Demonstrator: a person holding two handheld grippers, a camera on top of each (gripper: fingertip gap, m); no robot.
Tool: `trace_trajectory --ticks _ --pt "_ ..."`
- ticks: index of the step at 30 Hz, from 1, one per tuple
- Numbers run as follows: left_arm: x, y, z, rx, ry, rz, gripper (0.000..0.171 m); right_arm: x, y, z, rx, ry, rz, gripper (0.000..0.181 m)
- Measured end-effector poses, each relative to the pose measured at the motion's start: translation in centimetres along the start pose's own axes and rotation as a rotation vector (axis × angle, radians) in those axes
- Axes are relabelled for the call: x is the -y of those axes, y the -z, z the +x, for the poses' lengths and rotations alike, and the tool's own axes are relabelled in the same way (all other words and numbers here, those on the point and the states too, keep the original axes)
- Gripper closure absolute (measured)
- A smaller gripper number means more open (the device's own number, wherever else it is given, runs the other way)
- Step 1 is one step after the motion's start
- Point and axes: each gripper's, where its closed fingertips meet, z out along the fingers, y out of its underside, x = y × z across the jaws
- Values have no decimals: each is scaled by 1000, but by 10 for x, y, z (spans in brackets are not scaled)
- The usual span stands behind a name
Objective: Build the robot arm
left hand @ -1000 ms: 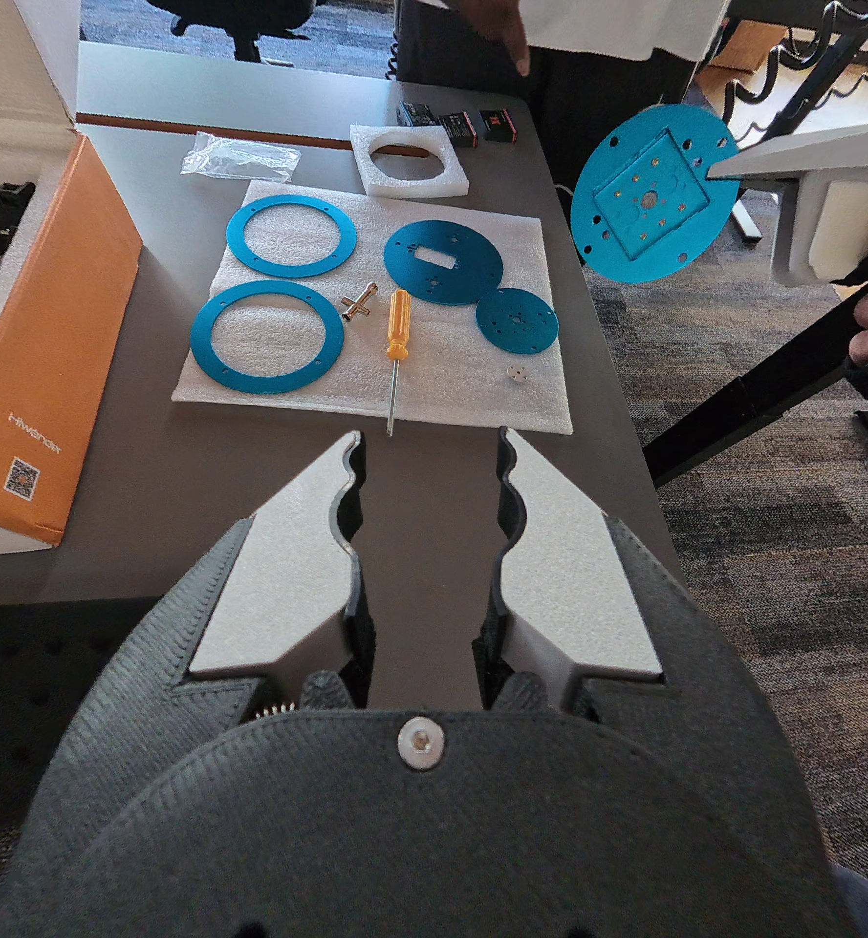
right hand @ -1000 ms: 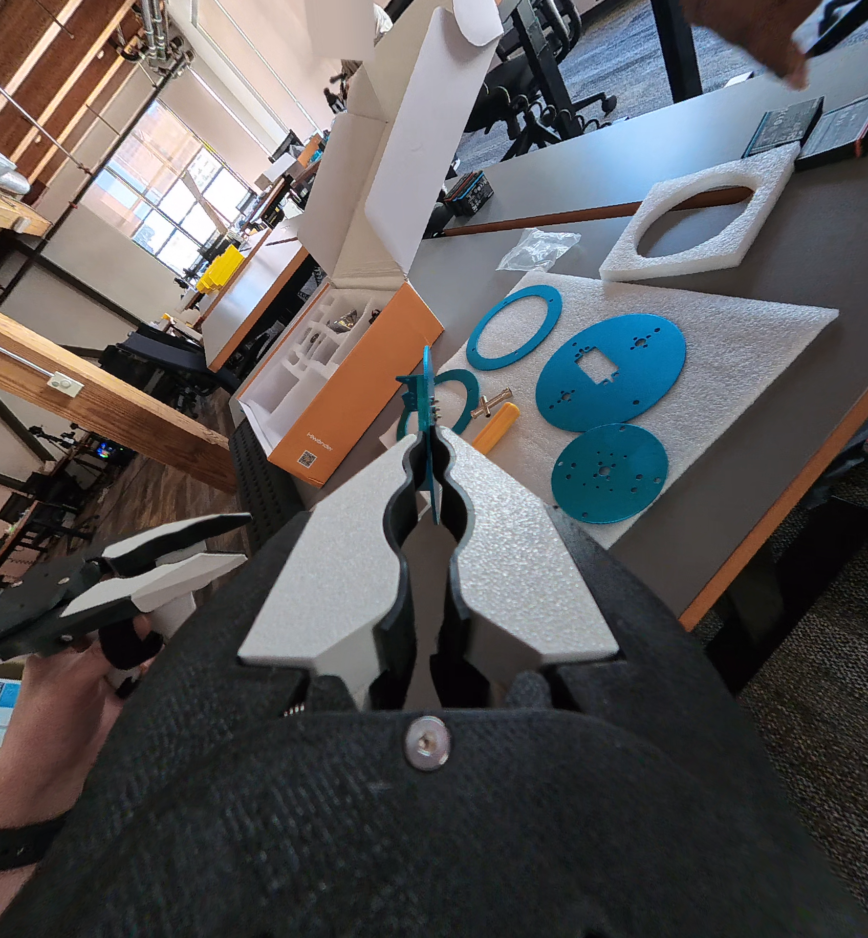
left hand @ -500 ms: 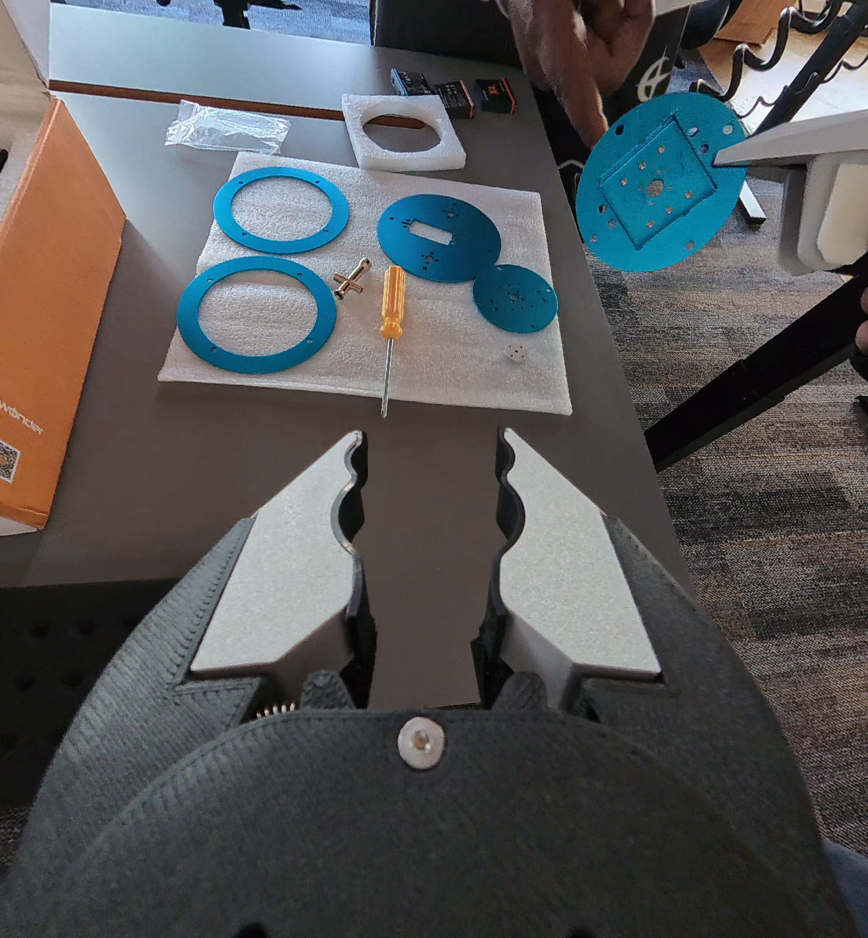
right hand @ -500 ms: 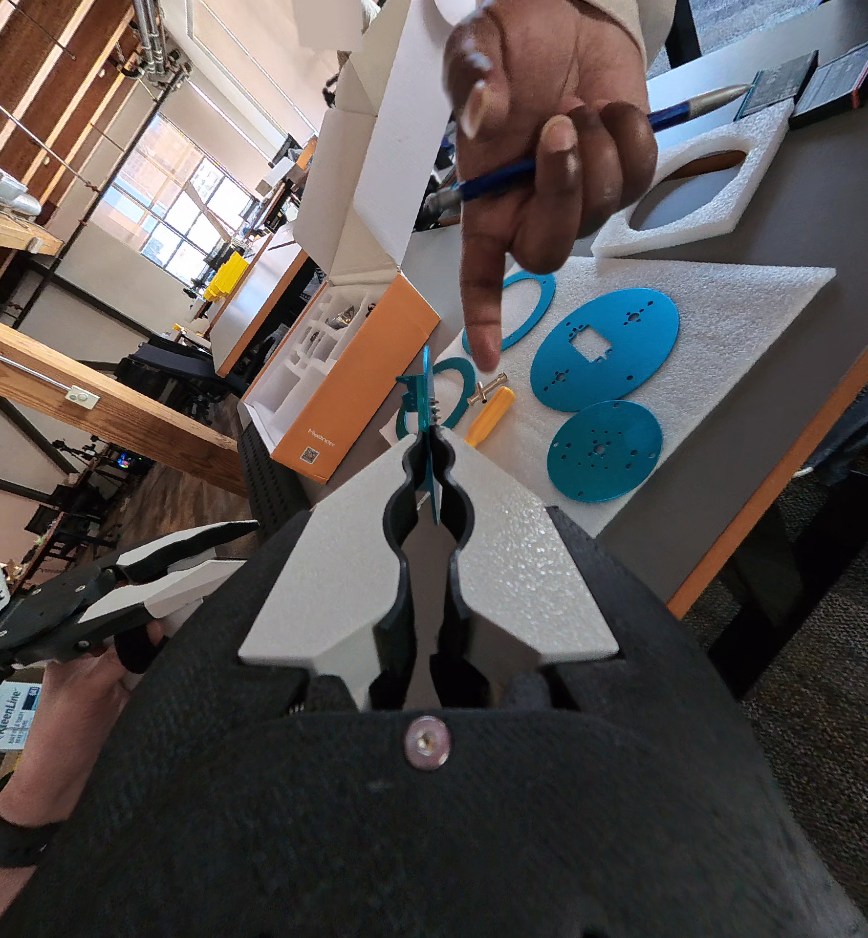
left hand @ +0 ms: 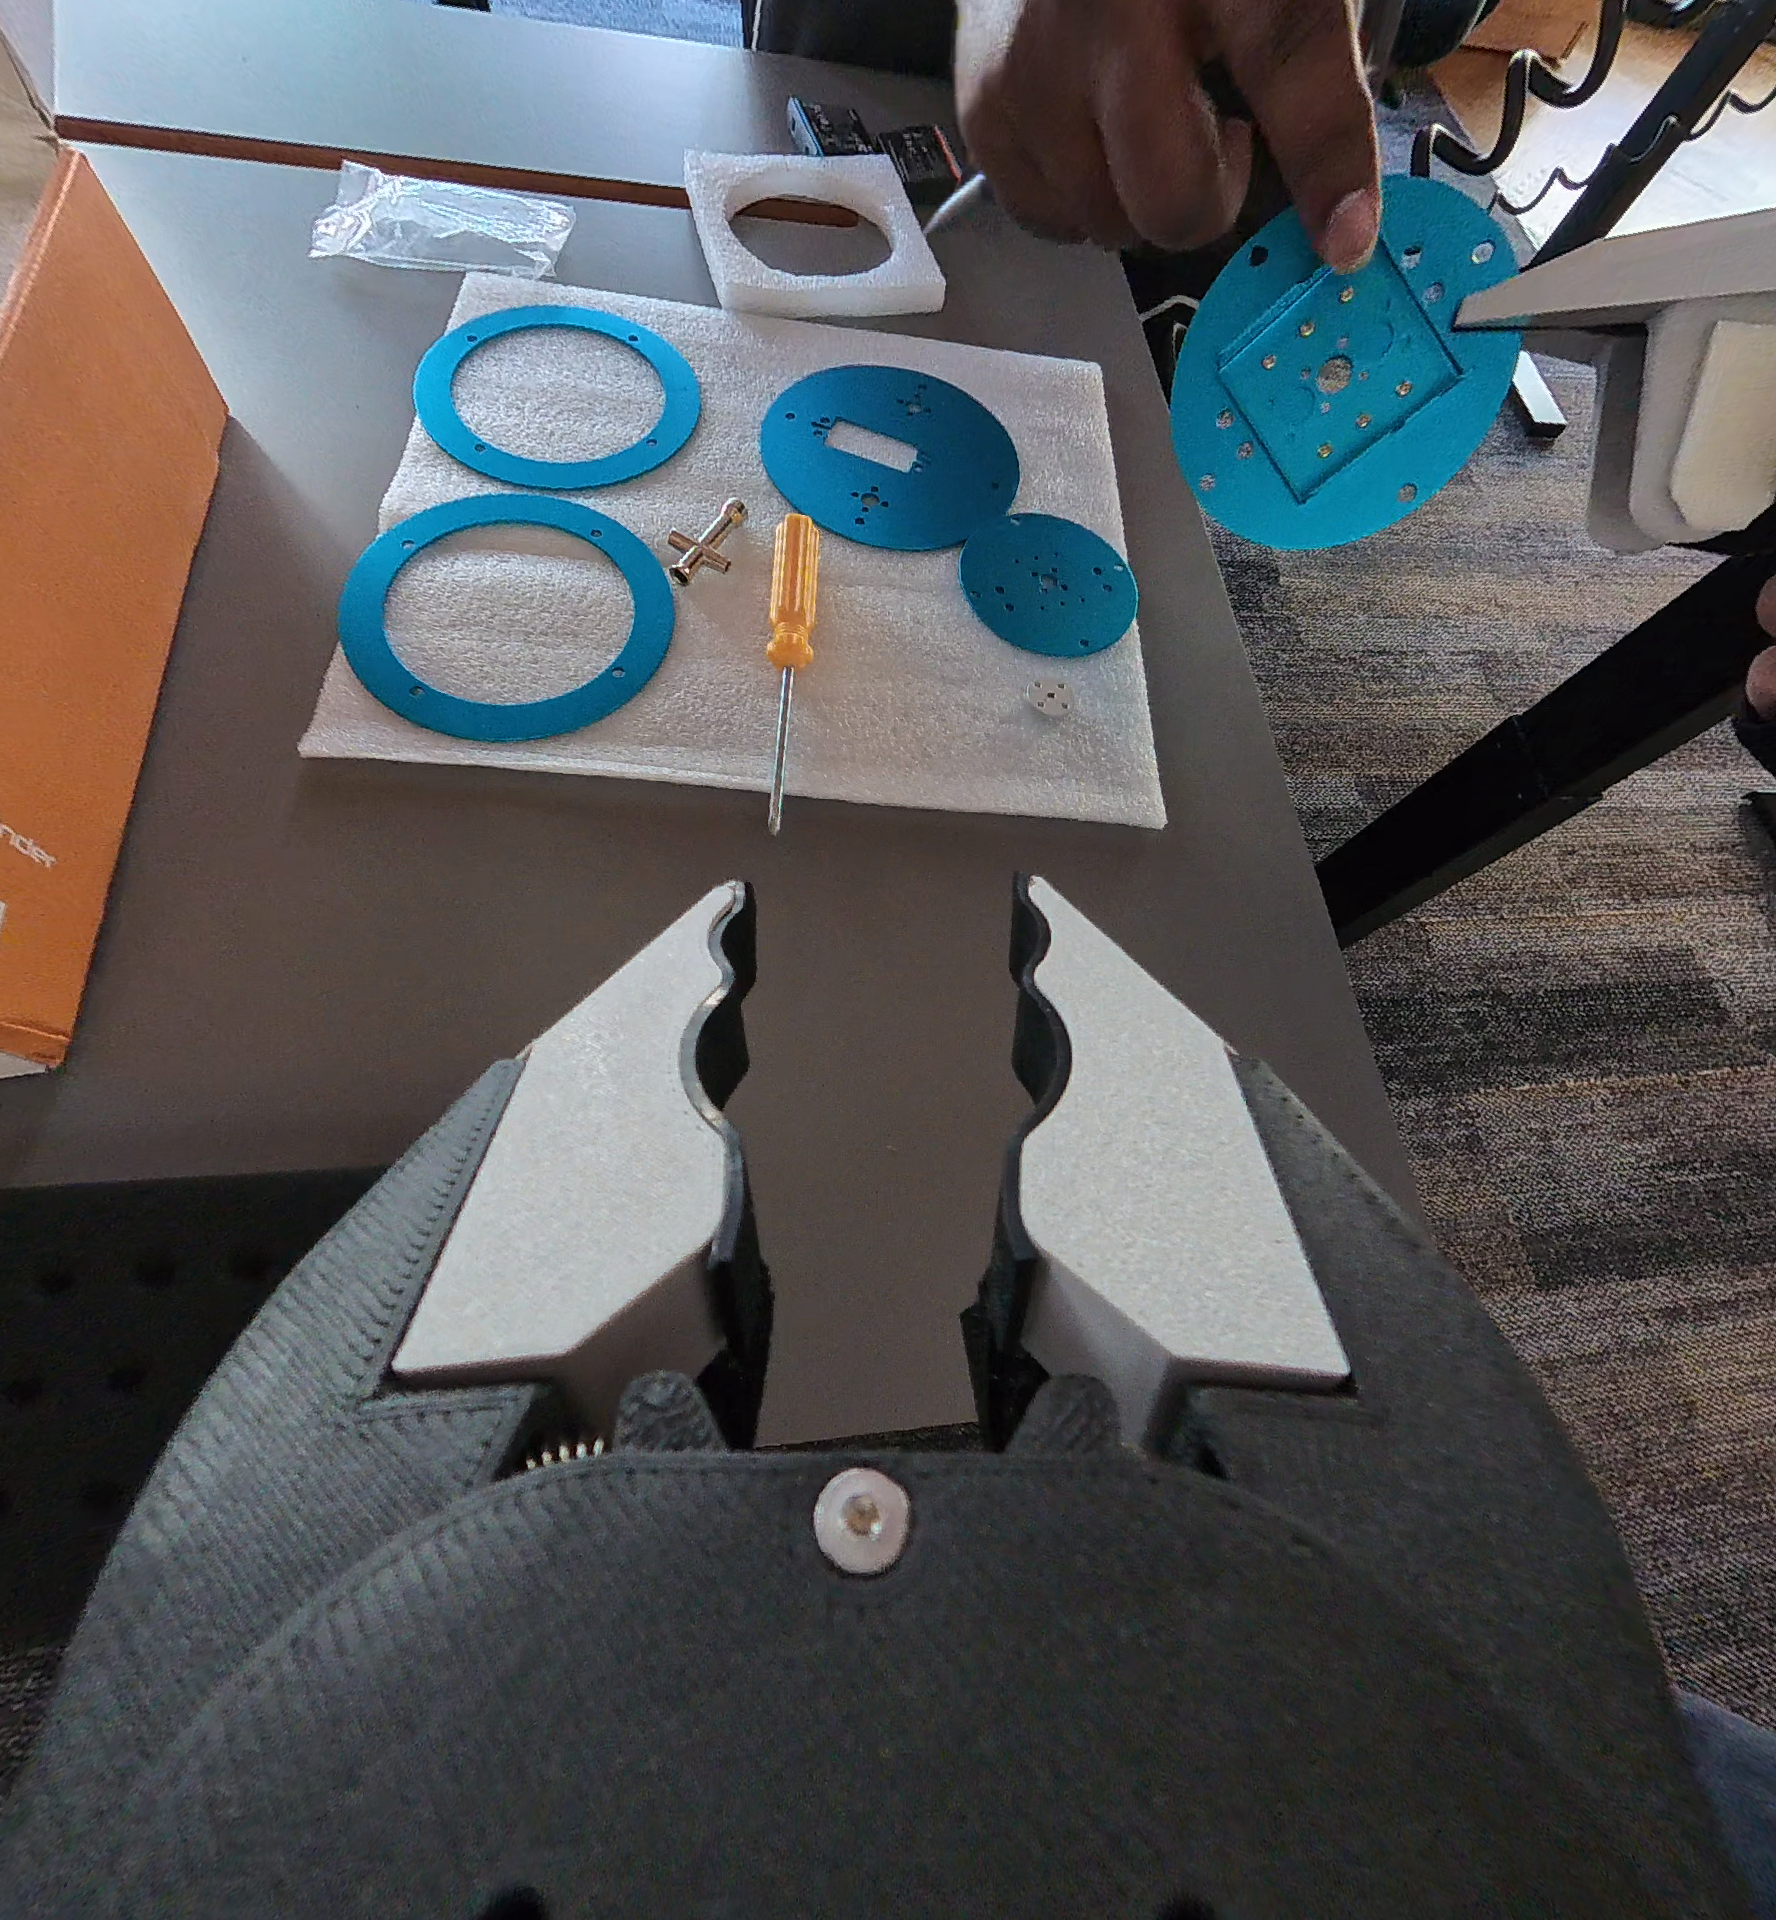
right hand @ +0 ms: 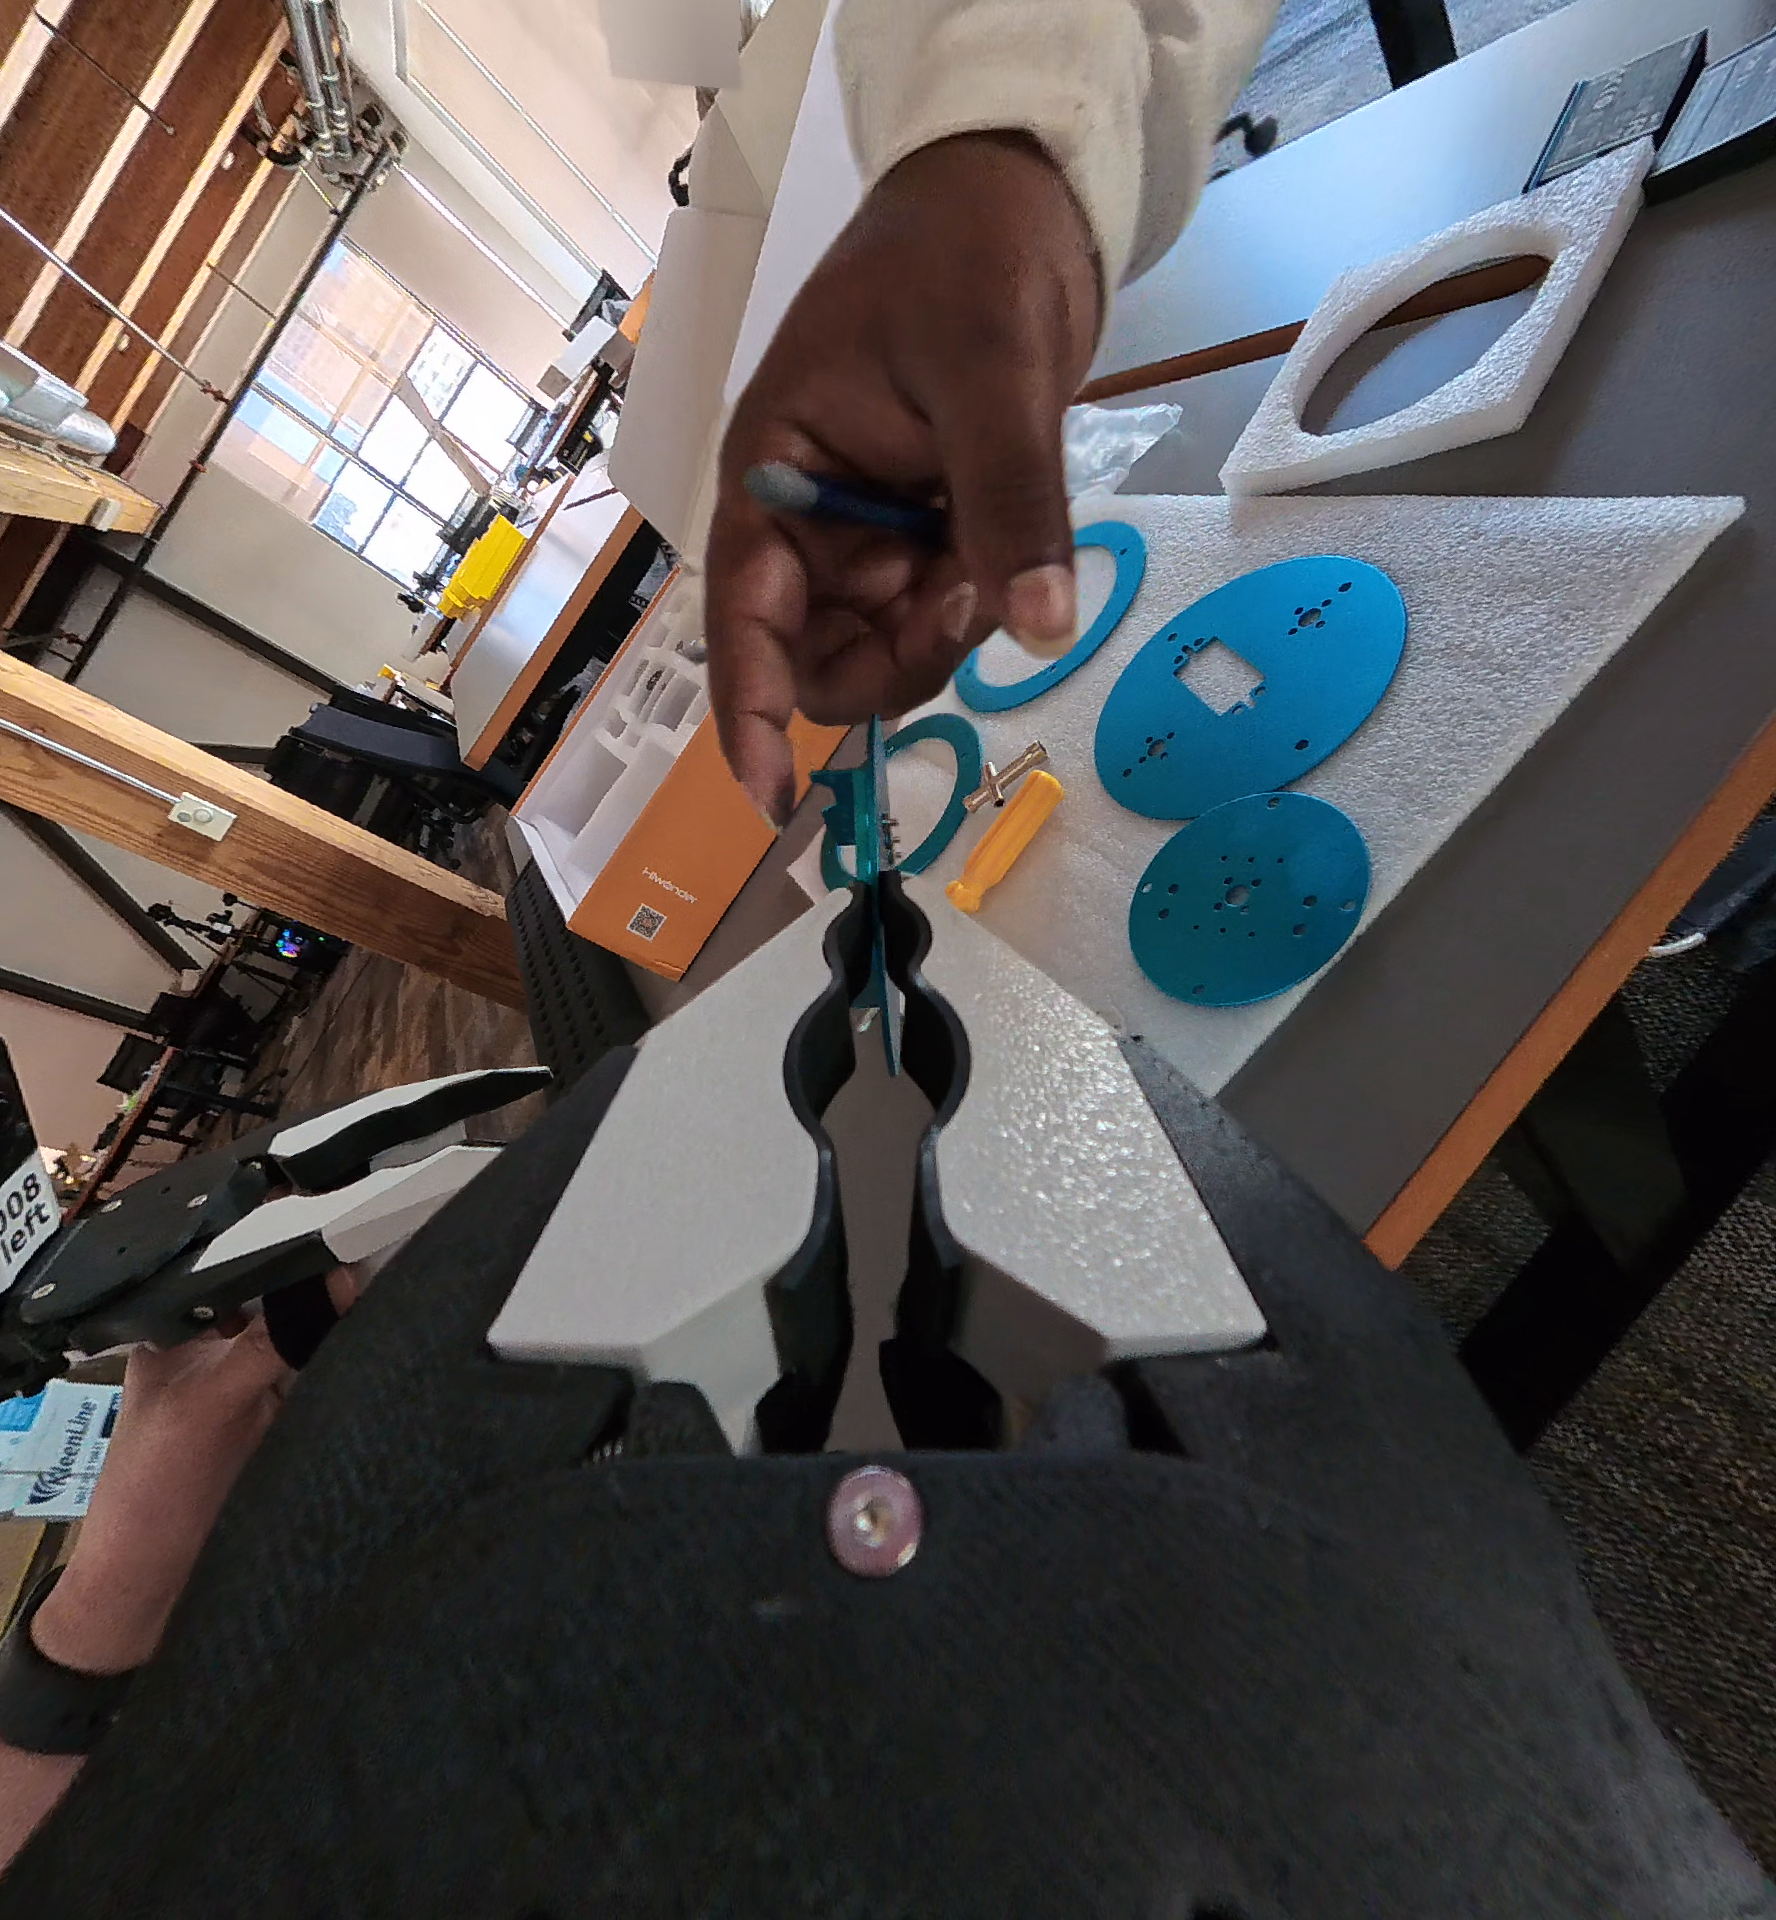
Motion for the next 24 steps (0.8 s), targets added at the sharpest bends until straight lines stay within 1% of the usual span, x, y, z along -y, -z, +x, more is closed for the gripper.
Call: trace_trajectory --ticks 4,14,24 --pt "-1 0 2 -4 1 -4 124 -3 1 4 -10 -19 -2 180" --pt "1 0 8 2 -2 -15 124 -2 2 11 56 -207 31 181" --pt "-1 1 9 8 0 -26 125 -7 -1 13 80 -258 25 180"
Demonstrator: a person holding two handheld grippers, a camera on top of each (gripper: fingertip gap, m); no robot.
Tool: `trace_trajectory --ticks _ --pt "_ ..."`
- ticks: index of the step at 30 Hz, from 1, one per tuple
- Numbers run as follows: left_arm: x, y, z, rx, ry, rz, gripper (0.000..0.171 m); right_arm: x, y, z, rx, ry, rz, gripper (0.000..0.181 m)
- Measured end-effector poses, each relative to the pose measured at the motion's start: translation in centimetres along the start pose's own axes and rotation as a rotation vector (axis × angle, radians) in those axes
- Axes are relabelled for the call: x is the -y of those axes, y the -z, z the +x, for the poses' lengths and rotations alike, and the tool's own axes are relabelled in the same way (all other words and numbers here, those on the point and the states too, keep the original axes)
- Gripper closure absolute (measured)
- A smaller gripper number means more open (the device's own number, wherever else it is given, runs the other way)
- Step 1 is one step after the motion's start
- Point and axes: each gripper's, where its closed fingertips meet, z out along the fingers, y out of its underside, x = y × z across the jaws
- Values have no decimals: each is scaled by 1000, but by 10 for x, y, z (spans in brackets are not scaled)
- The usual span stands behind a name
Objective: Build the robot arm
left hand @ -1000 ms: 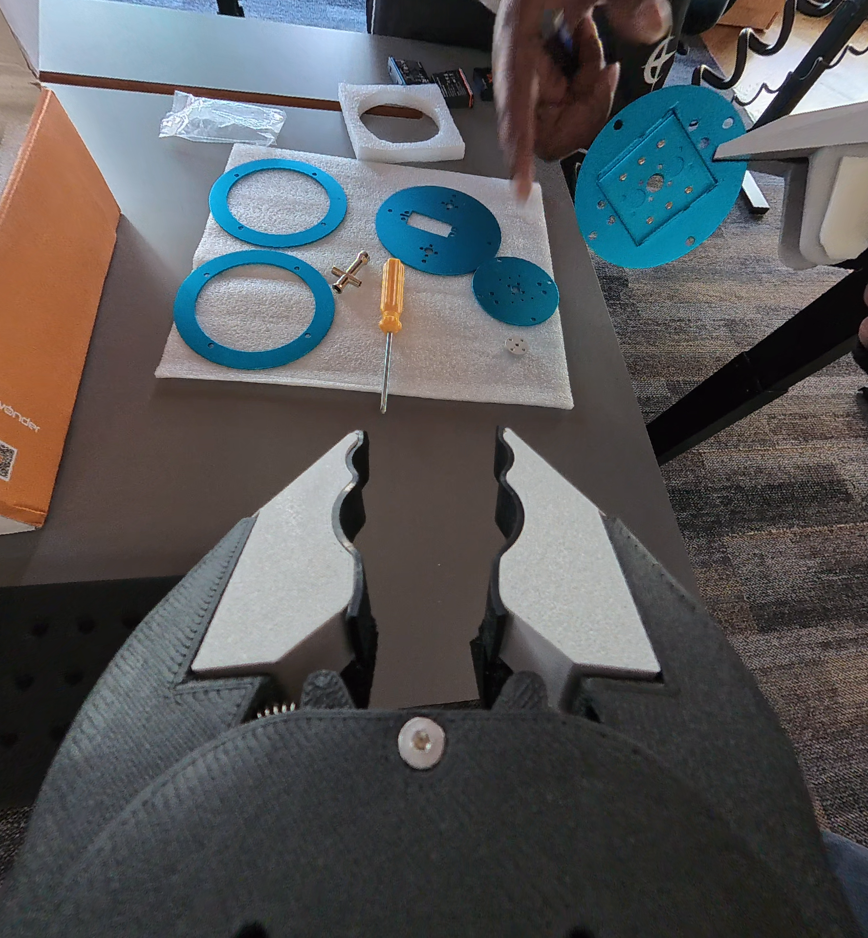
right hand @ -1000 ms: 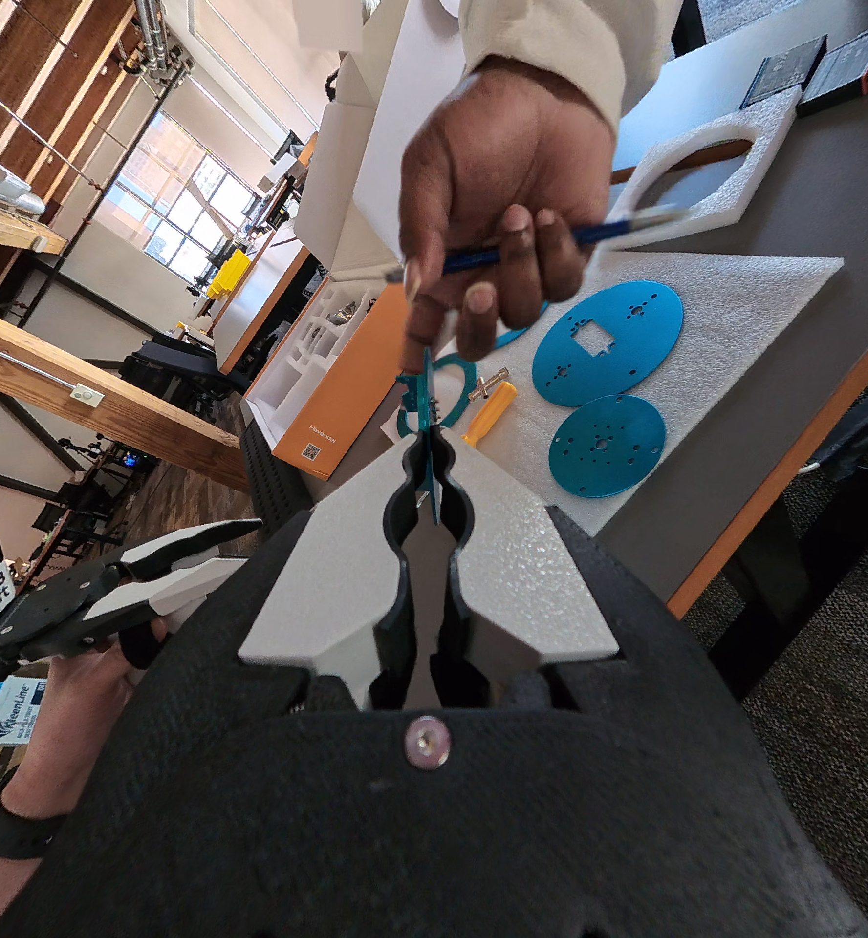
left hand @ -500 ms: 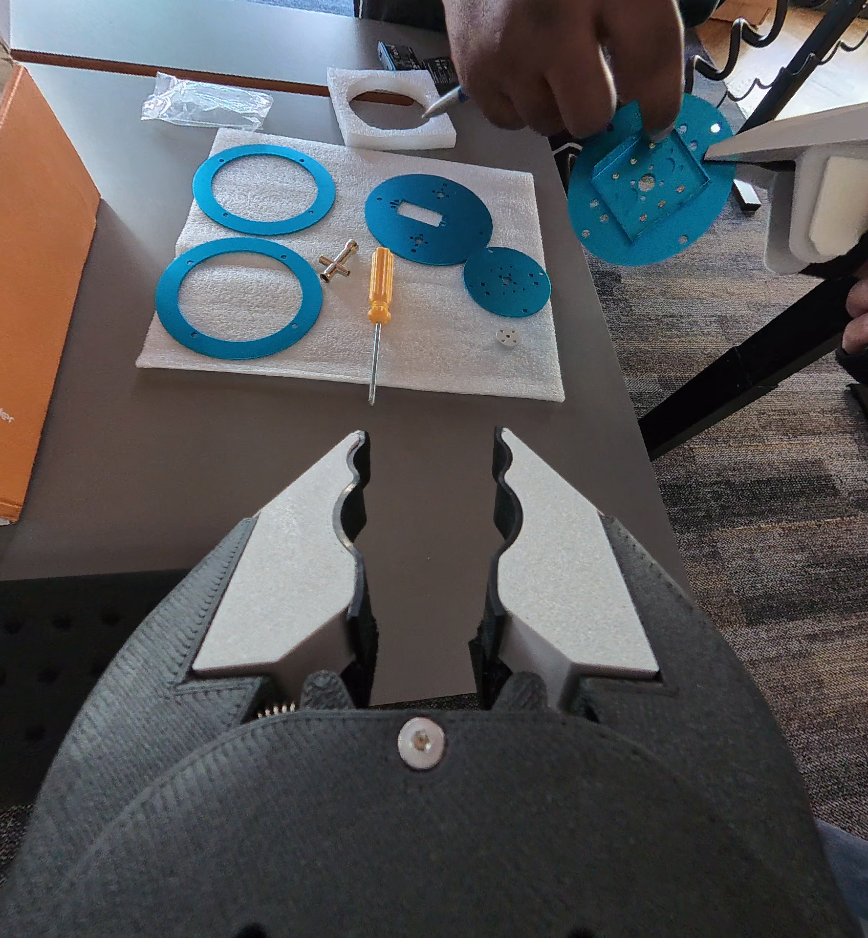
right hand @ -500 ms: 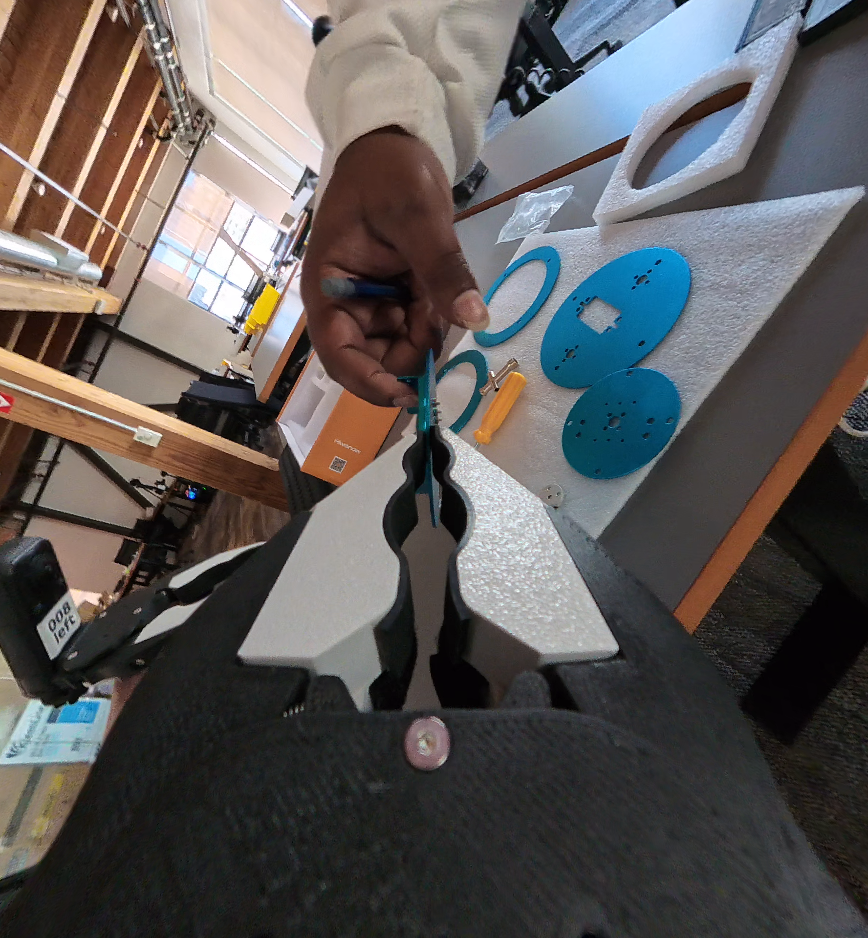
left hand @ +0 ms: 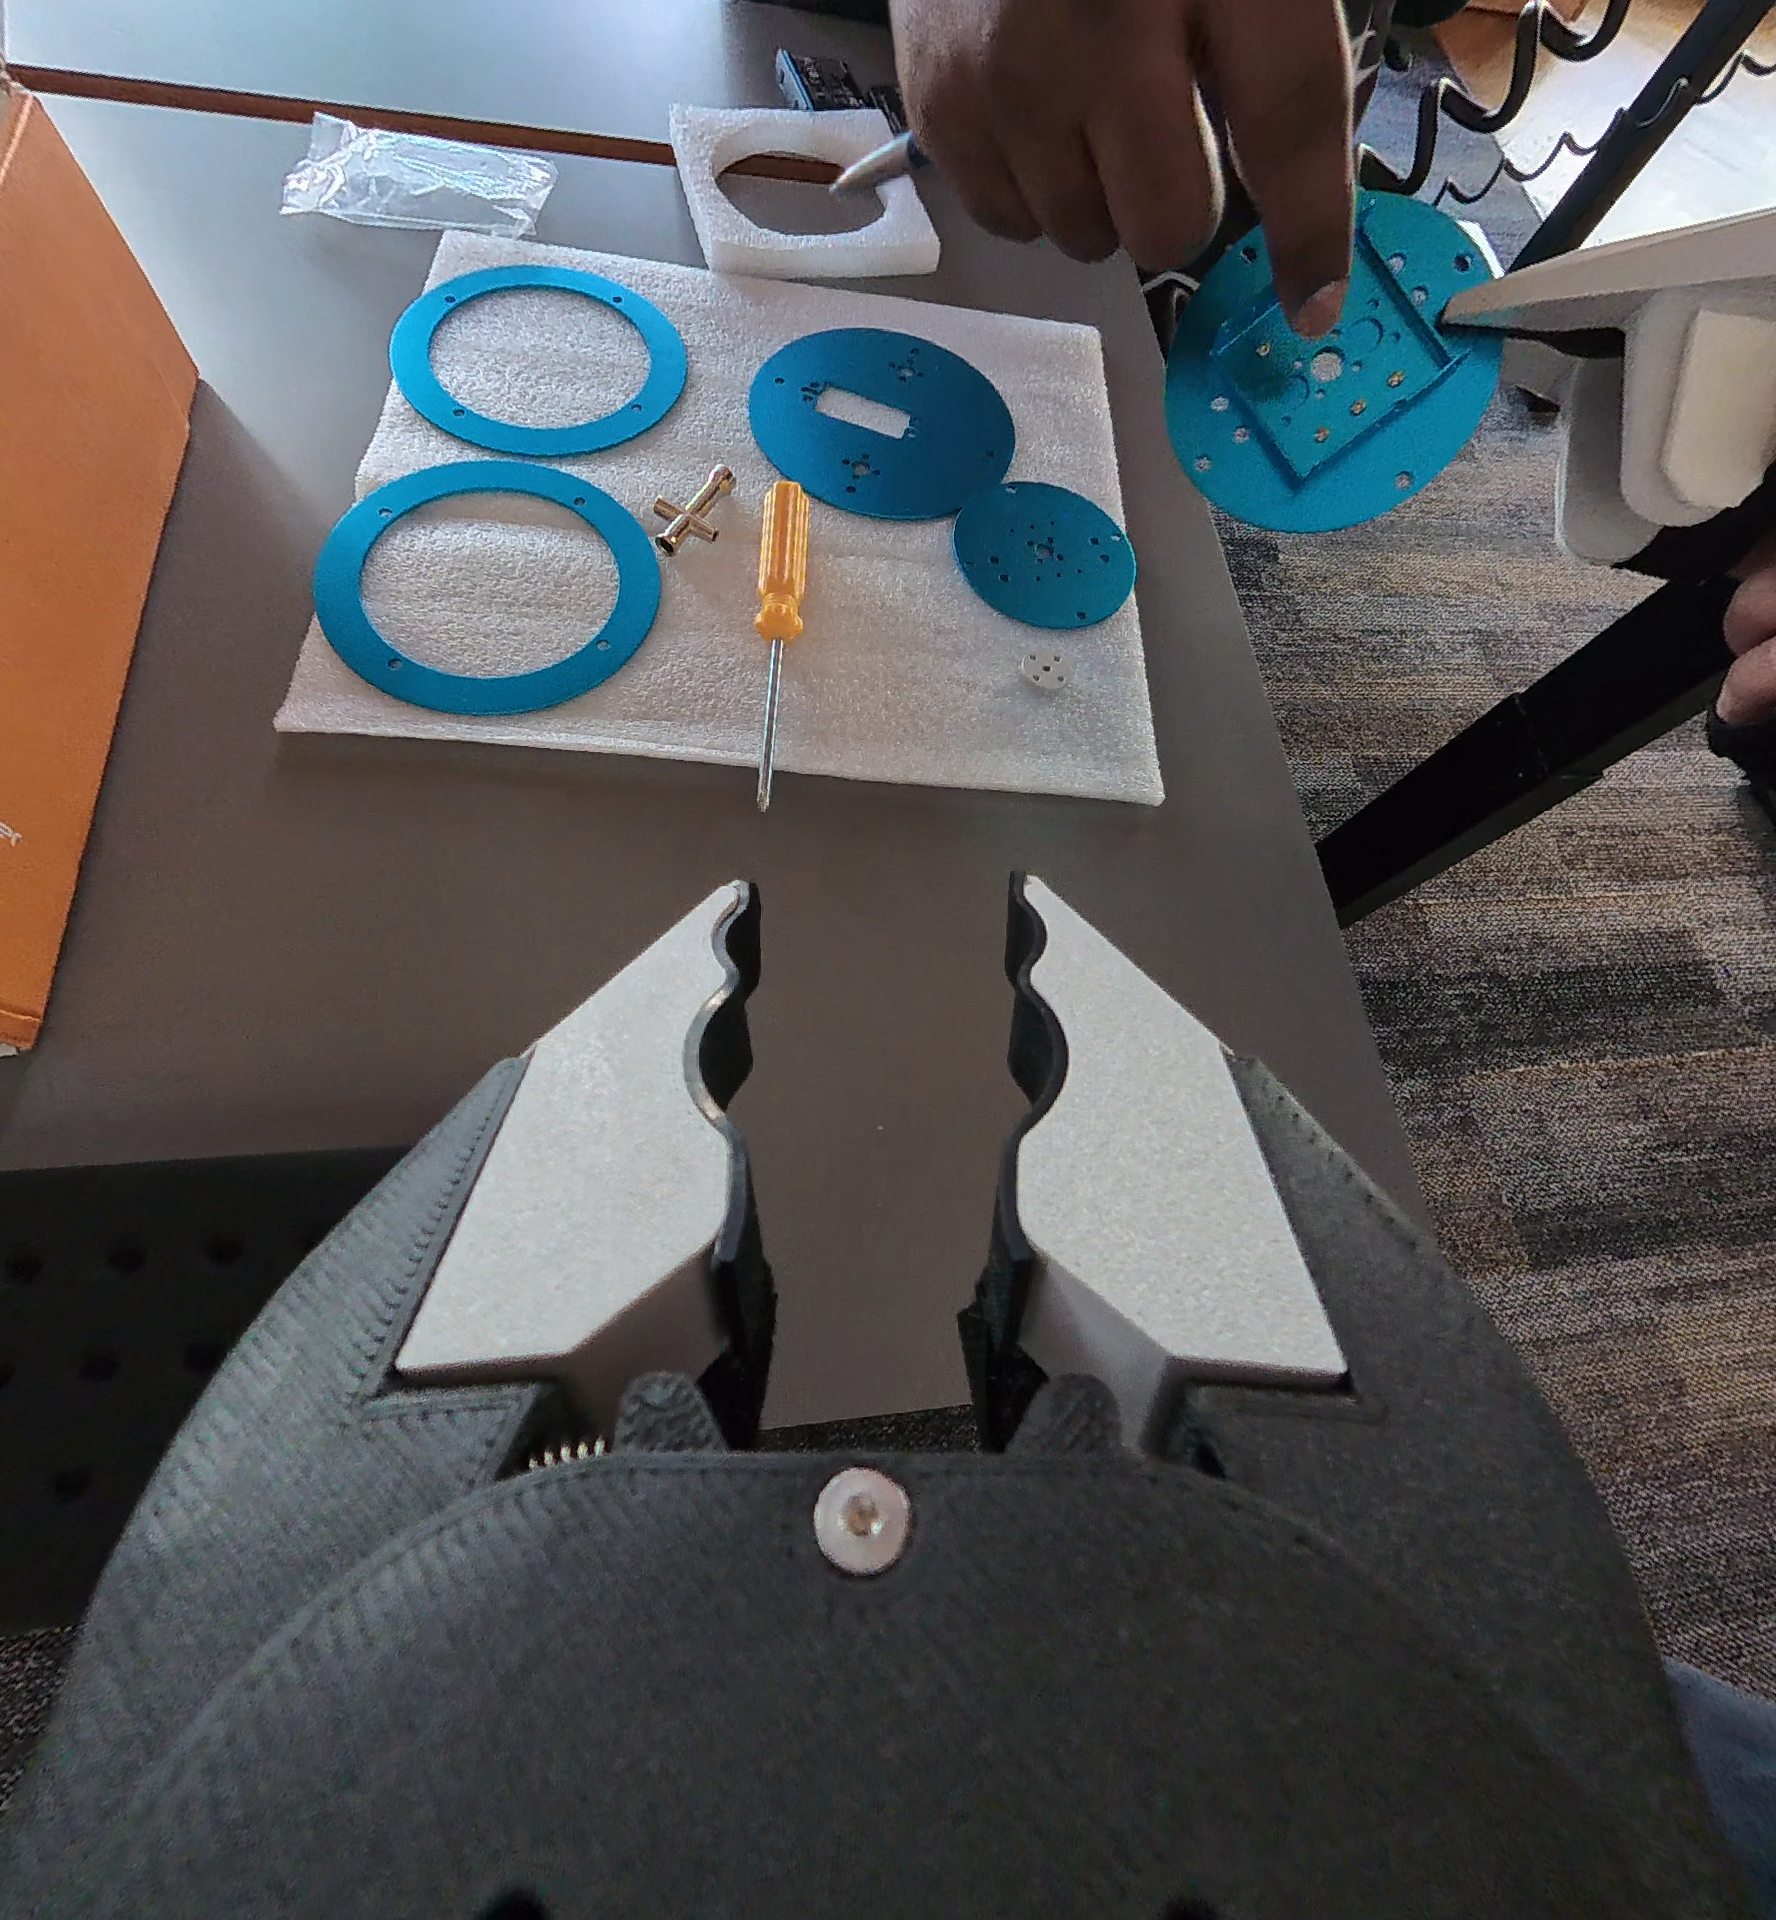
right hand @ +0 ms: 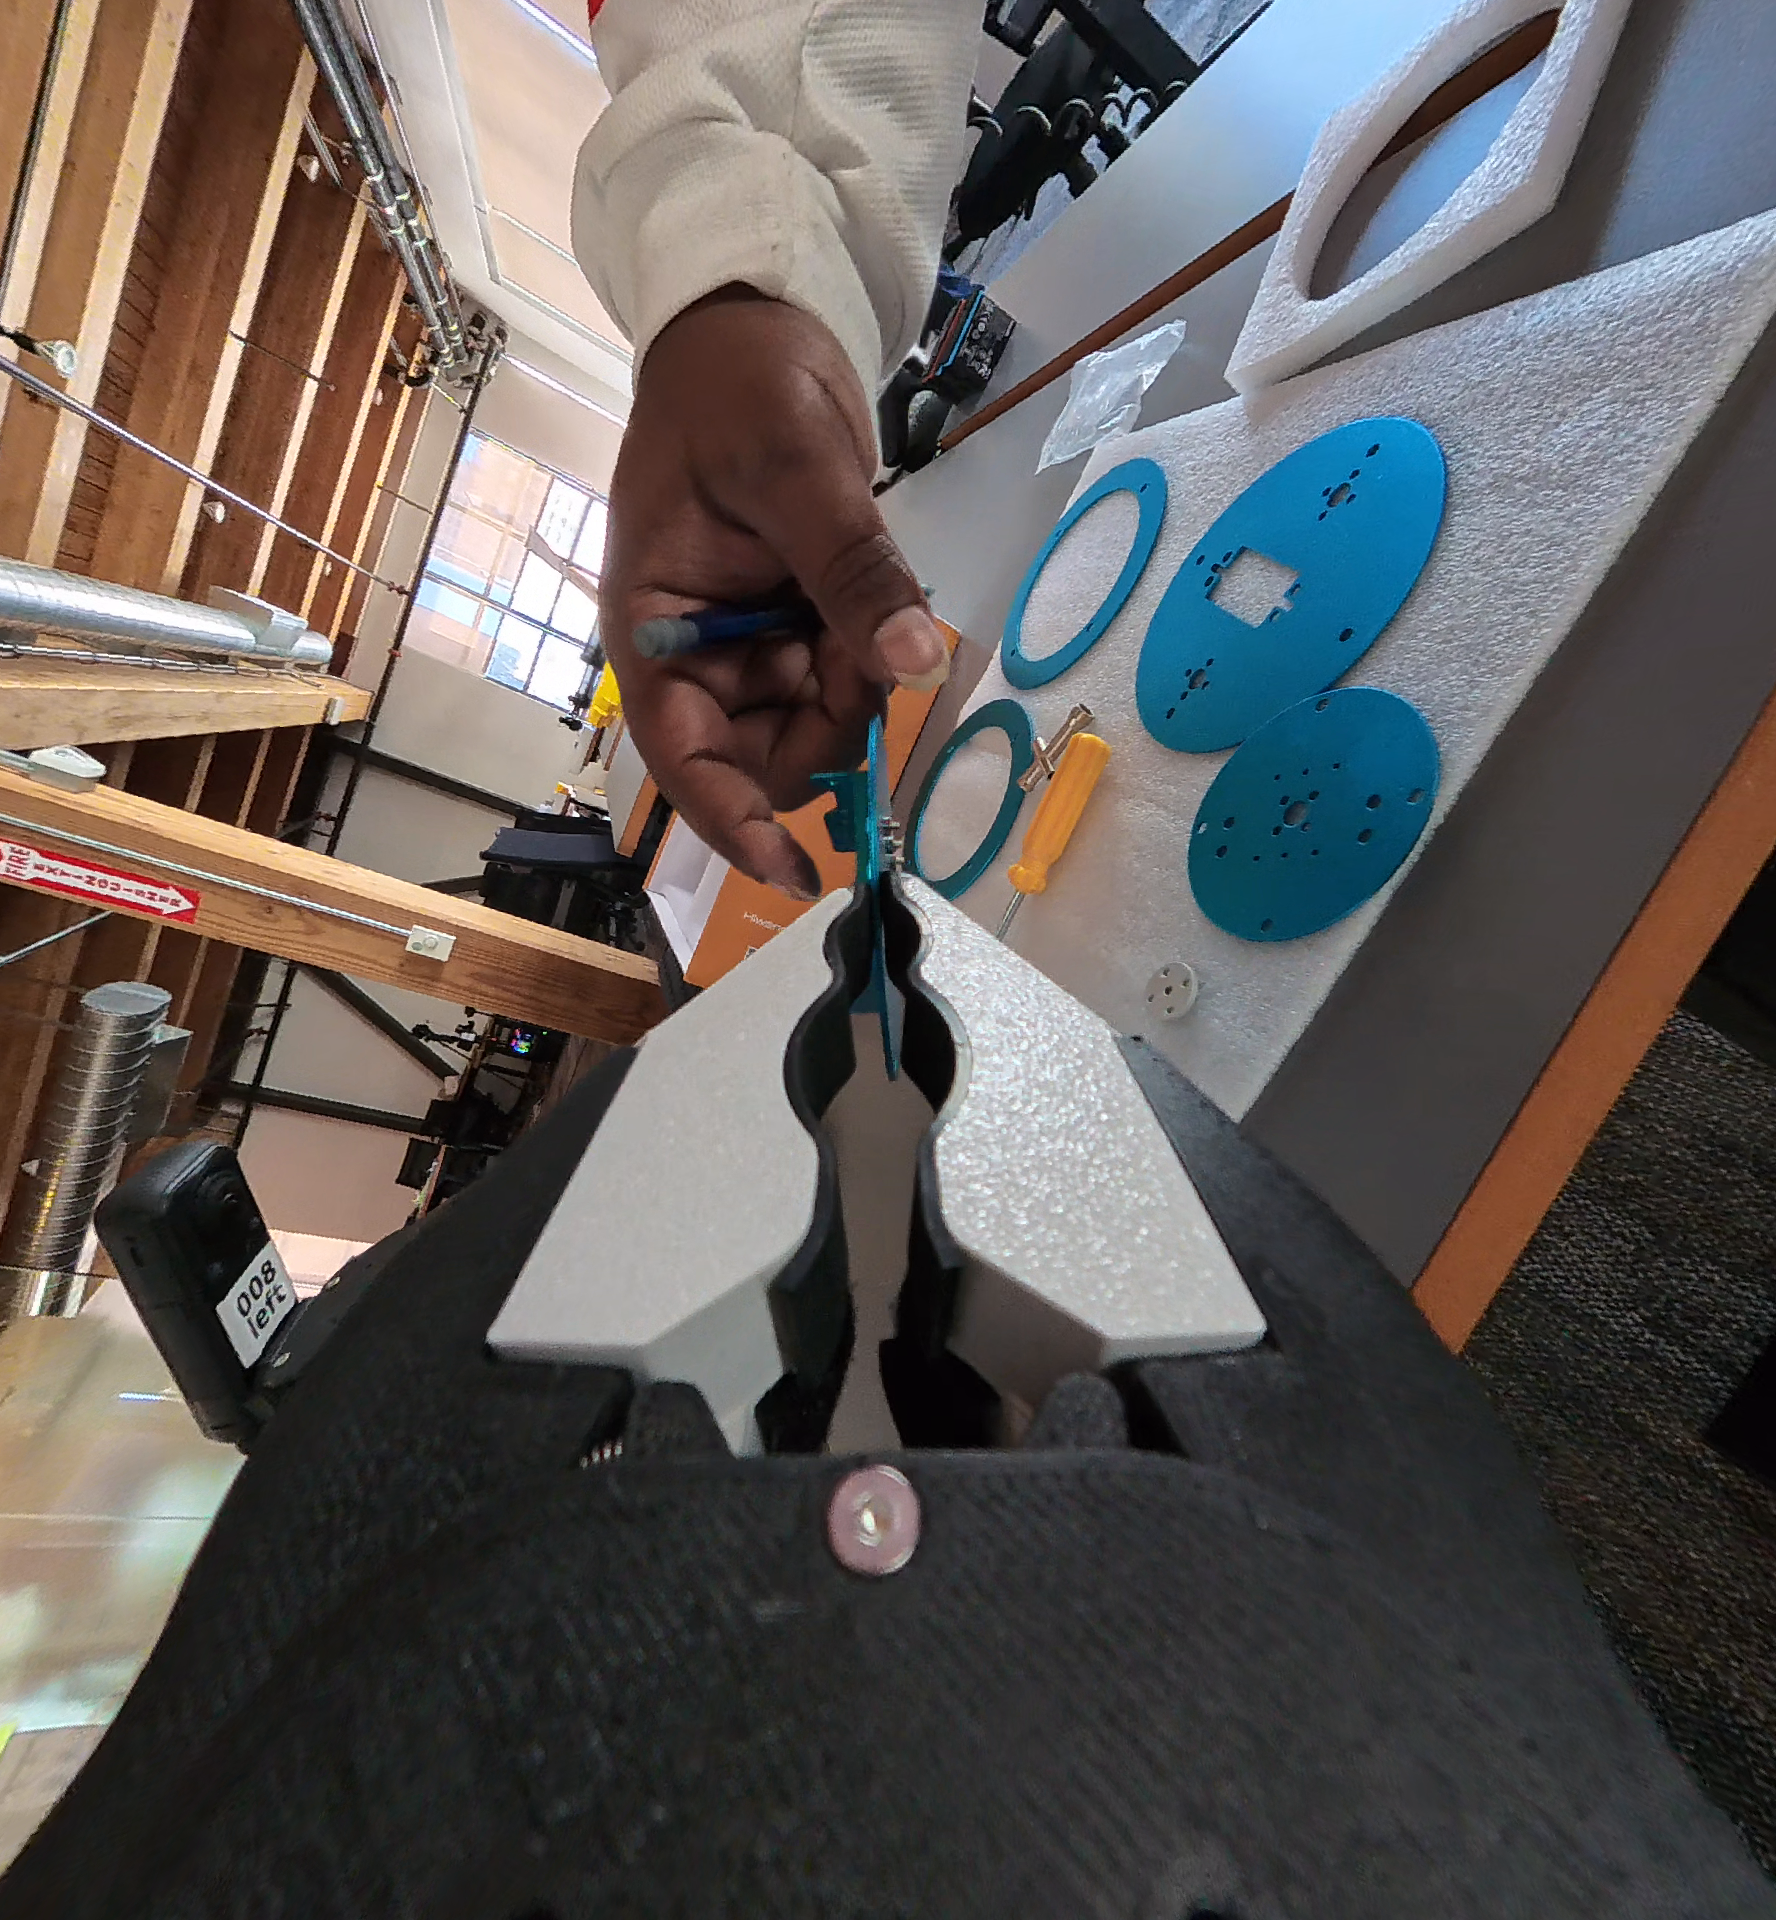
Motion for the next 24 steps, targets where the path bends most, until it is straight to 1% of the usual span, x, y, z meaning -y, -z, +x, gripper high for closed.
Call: trace_trajectory --ticks 8,13,16,18,21,24 --pt "-5 -1 1 -9 19 -4 125 -2 -1 0 11 -11 -7 180" --pt "-2 -2 7 -66 82 18 126 -6 -3 -3 36 -36 -19 180" --pt "5 -4 21 -192 189 52 129 -11 -4 -8 69 -63 -32 180" --pt "15 -5 37 -327 295 88 131 -17 -6 -15 111 -93 -50 180" --pt "37 -8 58 -551 458 156 147 -28 -8 -27 184 -132 -79 181" --pt "50 -16 67 -703 587 171 148 -38 -10 -42 272 -194 -109 181"
